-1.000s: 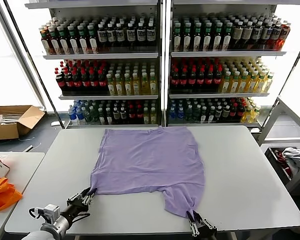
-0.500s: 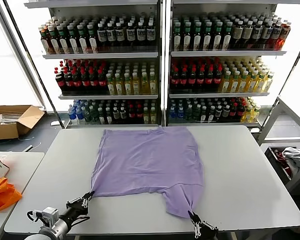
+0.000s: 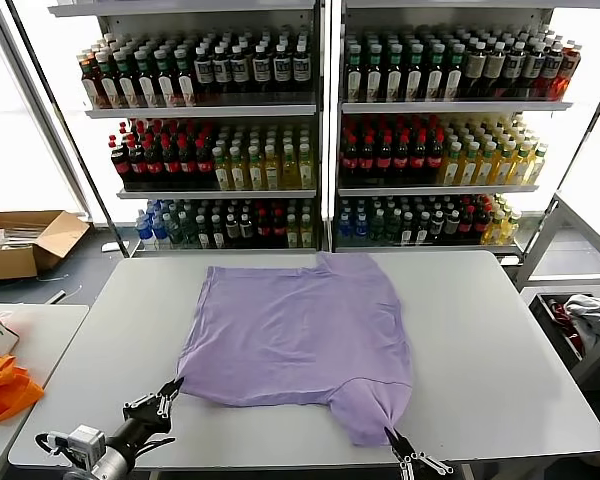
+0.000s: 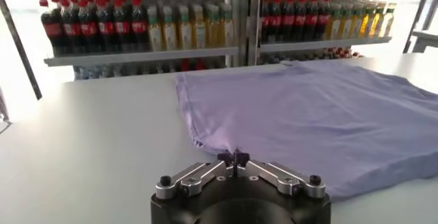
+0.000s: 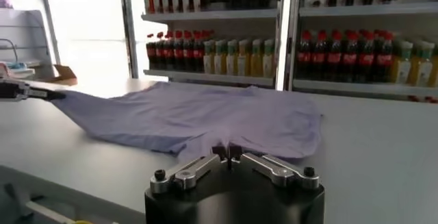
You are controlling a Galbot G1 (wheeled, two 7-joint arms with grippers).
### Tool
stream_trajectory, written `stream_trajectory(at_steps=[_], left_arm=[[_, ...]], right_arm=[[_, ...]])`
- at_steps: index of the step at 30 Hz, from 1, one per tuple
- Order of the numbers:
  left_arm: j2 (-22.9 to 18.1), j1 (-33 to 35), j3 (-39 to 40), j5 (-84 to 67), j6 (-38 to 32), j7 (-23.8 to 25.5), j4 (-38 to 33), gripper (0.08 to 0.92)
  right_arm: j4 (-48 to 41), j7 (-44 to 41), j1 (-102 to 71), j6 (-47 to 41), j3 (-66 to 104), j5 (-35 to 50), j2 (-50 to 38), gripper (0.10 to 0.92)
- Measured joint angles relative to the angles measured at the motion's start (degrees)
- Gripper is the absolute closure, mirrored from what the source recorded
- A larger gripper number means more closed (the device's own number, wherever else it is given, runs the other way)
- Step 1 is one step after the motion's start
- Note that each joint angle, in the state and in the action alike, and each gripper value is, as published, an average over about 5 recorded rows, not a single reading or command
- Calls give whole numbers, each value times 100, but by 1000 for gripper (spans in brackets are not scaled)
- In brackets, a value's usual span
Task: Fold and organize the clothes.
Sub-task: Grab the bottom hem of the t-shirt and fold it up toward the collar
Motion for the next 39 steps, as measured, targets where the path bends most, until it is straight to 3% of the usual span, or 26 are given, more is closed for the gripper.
stream_trajectory(at_steps=[9, 19, 31, 39], left_arm=[[34, 112, -66, 151, -9, 93, -242, 912], [444, -225, 76, 164, 66, 185, -94, 912], [1153, -1190, 436, -278, 246, 265, 636, 912], [1332, -1965, 752, -570, 318, 309, 1339, 912]], right_arm=[[-49, 274, 479, -64, -63, 333, 163, 919], [-343, 585, 1437, -388, -174, 672, 110, 919], [-1257, 931, 2915, -876, -532, 858, 2, 919], [-2033, 1086, 3842, -1082, -818, 887, -101, 919]])
